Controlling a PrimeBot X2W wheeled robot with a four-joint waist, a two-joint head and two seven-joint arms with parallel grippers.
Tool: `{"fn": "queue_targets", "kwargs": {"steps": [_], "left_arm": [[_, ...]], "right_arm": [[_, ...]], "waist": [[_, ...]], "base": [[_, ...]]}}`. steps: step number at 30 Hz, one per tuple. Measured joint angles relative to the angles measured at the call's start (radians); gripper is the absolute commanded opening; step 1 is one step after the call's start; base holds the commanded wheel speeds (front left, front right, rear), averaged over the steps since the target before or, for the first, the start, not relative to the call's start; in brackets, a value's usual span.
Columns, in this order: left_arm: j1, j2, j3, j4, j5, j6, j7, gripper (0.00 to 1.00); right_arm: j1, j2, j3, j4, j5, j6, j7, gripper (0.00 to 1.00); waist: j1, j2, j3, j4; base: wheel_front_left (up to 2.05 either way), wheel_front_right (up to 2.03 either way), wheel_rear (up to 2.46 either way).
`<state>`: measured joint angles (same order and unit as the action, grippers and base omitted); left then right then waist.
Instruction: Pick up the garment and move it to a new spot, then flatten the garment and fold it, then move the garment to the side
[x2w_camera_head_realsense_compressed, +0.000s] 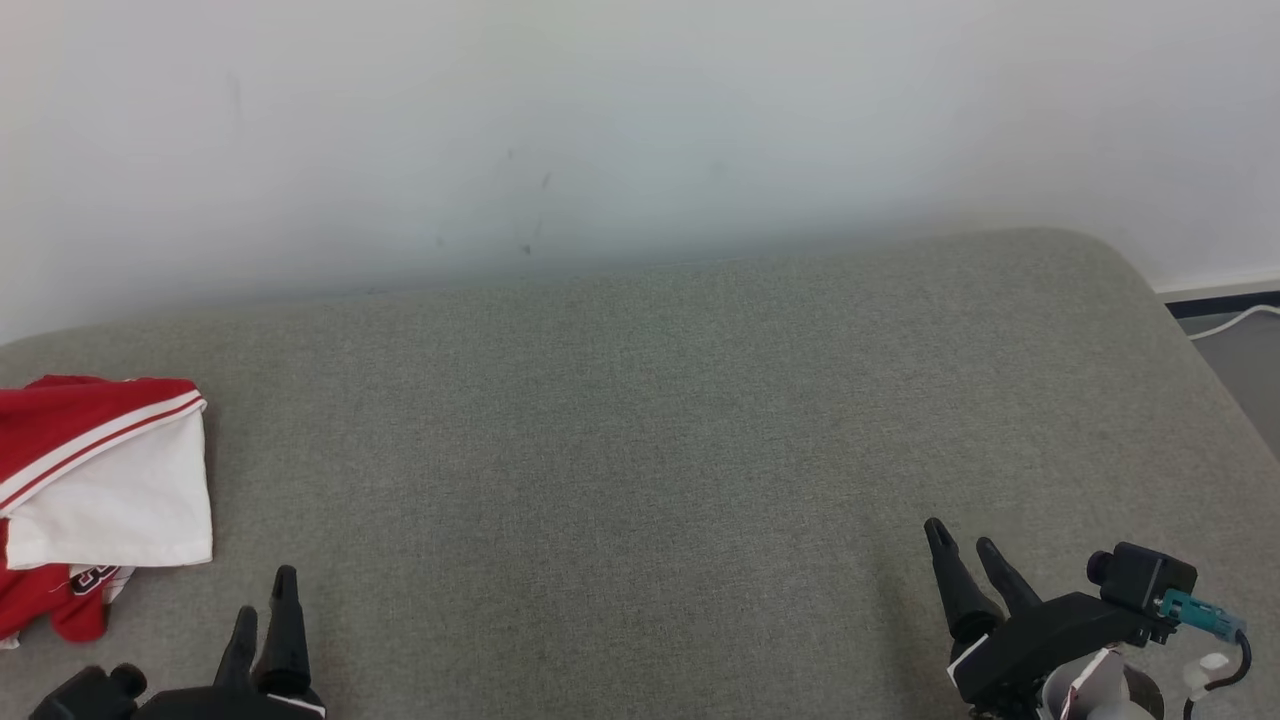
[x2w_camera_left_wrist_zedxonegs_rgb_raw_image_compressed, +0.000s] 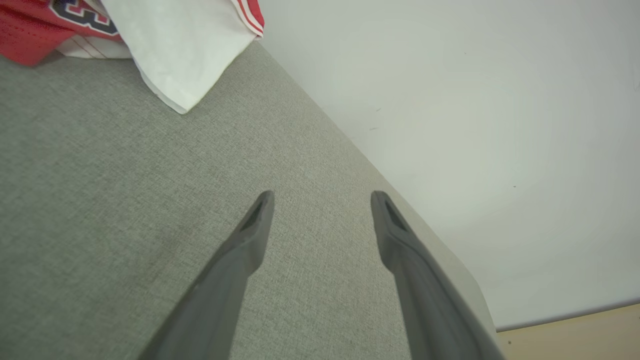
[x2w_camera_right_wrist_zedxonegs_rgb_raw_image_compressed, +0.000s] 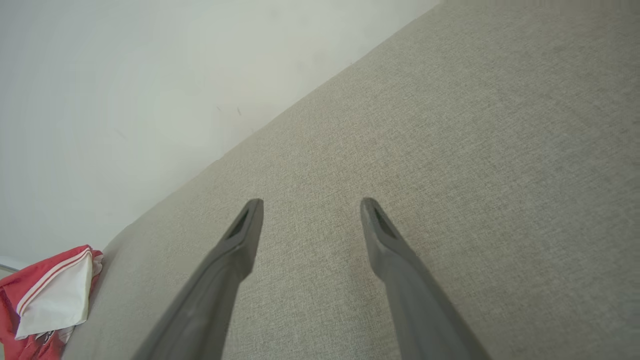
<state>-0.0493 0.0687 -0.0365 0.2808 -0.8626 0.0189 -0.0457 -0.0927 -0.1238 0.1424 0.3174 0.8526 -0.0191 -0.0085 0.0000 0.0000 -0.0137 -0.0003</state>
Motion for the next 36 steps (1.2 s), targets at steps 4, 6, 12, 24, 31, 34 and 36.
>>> {"fn": "queue_targets", "kwargs": {"steps": [4,6,12,24,31,34,36], "left_arm": [[0.0,-0.001,-0.003,-0.015,0.072,0.009,0.0,1.0],[0.0,-0.001,-0.004,-0.023,0.108,0.017,0.0,1.0],[0.001,-0.001,-0.007,-0.045,0.23,0.027,0.001,1.0],[0.008,-0.001,-0.021,-0.099,0.413,0.061,0.026,1.0],[0.019,0.001,-0.018,-0.136,0.533,0.079,0.046,1.0],[0.02,0.002,-0.01,-0.147,0.574,0.088,0.054,1.0],[0.021,0.002,-0.011,-0.156,0.609,0.092,0.063,1.0]], "right_arm": [[-0.001,-0.006,0.004,-0.011,-0.065,-0.01,0.0,1.0],[-0.001,-0.008,0.005,-0.018,-0.093,-0.017,0.0,1.0],[-0.001,-0.012,0.017,-0.032,-0.192,-0.03,0.0,1.0],[-0.004,-0.021,0.054,-0.071,-0.38,-0.061,0.009,1.0],[-0.004,-0.03,0.058,-0.103,-0.488,-0.079,0.009,1.0],[-0.004,-0.033,0.059,-0.118,-0.532,-0.088,0.009,1.0],[-0.002,-0.035,0.056,-0.128,-0.562,-0.089,0.008,1.0]], "waist": [[0.0002,0.0,-0.002,0.0],[0.0002,0.0001,-0.003,0.0],[0.0002,0.0,-0.006,0.0],[0.0001,0.0001,-0.013,0.006],[0.0,0.0,-0.014,0.007],[0.0,0.0001,-0.015,0.007],[0.0,0.0,-0.014,0.01]], "base": [[0.0,0.0,0.0],[0.0,0.0,0.0],[0.0,0.0,0.0],[0.0,0.0,0.0],[0.0,0.0,0.0],[0.0,0.0,0.0],[0.0,0.0,0.0]]}}
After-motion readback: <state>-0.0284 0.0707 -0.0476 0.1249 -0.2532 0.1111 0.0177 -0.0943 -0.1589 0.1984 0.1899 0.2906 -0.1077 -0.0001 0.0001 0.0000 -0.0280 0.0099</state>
